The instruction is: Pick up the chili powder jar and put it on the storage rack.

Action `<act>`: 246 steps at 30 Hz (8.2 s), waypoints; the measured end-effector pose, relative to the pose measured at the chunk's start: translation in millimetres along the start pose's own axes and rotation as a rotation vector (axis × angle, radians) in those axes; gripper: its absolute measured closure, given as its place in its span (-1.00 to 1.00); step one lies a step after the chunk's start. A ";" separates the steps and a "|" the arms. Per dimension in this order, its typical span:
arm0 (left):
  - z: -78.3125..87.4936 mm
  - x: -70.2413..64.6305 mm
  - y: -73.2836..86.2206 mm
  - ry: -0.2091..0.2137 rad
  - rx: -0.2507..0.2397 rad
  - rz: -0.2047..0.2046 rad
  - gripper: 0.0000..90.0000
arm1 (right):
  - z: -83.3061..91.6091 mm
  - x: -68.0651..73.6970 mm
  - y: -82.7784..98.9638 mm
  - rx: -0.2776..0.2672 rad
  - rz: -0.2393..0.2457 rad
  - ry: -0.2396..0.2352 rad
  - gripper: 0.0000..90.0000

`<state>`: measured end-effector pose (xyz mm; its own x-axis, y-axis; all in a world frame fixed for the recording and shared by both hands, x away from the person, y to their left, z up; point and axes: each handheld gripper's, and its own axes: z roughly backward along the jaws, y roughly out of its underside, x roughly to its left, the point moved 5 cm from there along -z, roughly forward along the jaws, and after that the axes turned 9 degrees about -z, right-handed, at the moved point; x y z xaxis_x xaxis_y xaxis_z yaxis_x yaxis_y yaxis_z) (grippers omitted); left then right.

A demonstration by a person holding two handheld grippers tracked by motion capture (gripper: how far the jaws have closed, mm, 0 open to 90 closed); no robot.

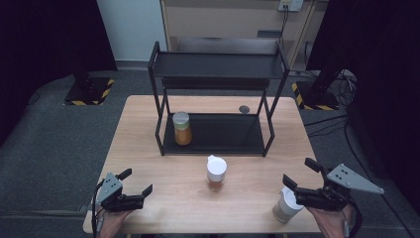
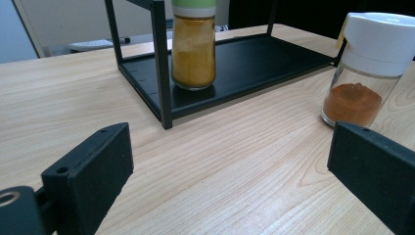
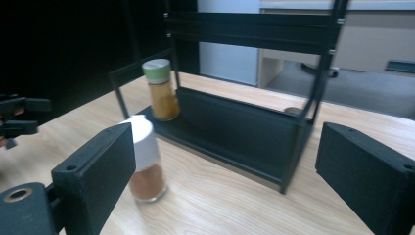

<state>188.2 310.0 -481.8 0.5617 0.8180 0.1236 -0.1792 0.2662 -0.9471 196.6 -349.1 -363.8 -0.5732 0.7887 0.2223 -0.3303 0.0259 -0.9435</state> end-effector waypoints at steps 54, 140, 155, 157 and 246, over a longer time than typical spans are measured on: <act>-1.2 1.2 -0.4 0.023 0.013 -0.004 -0.94 | -143.9 75.0 -7.1 0.208 0.112 -0.172 -0.80; -2.6 4.2 1.0 0.036 0.021 0.007 -0.93 | -214.2 101.2 -12.4 0.206 0.105 -0.025 -0.30; -2.8 5.4 1.7 0.039 0.019 0.010 -0.93 | -244.6 104.8 -27.9 0.178 0.111 0.035 -0.30; -2.5 5.9 2.0 0.039 0.019 0.013 -0.93 | -247.7 104.1 -28.9 0.172 0.110 0.043 -0.30; -3.7 7.9 2.5 0.044 0.023 0.009 -0.93 | -328.0 54.6 2.1 0.153 0.076 0.141 -0.39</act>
<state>195.2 315.2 -484.3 0.5947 0.7975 0.1018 -0.2029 0.2714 -0.9408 410.5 -104.5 -434.2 -0.4942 0.8630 0.1052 -0.4063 -0.1223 -0.9055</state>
